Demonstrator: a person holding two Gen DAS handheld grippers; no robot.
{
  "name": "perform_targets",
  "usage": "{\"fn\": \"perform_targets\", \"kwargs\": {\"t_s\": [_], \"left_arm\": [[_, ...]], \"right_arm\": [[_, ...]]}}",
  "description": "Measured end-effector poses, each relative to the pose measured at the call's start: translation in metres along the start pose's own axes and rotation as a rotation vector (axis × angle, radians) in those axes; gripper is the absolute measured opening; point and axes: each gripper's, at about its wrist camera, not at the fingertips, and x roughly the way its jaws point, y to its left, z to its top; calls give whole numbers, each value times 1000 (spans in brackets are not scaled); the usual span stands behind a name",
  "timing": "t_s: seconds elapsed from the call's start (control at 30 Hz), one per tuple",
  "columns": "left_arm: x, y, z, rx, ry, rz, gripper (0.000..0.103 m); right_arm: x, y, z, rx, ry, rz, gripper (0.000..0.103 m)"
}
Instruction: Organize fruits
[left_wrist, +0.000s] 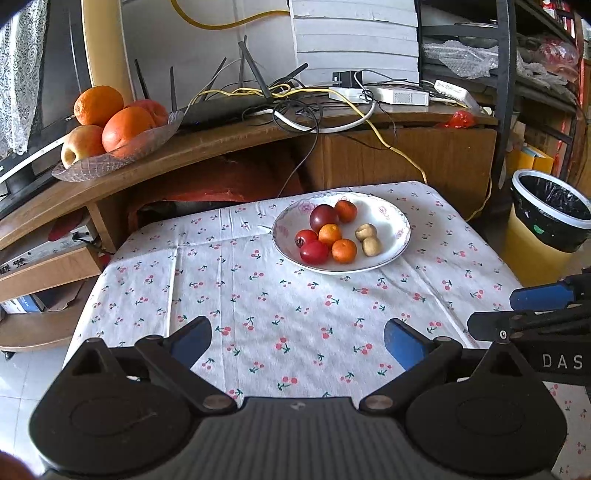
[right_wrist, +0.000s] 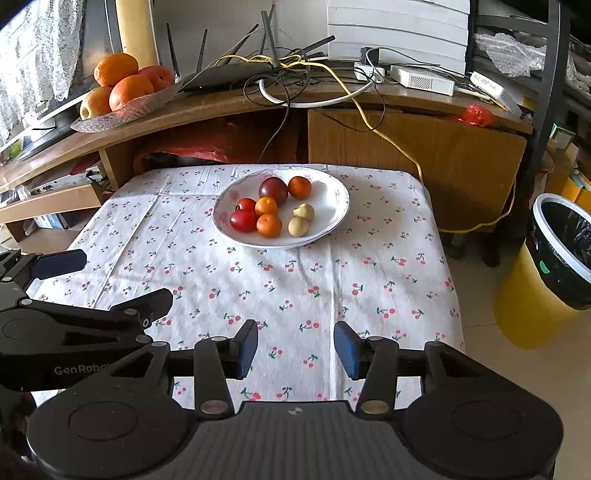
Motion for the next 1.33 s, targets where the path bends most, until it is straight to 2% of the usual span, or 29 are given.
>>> {"fn": "perform_targets", "kwargs": {"t_s": [0.17, 0.77, 1.33], "left_arm": [[-5, 4, -5, -36, 15, -23, 103], [-17, 7, -23, -57, 32, -36, 103], [-21, 7, -27, -51, 30, -1, 103]], "right_arm": [[-9, 1, -9, 16, 2, 17, 42], [-19, 6, -20, 57, 24, 42, 43], [-18, 12, -23, 44, 31, 48, 43]]}}
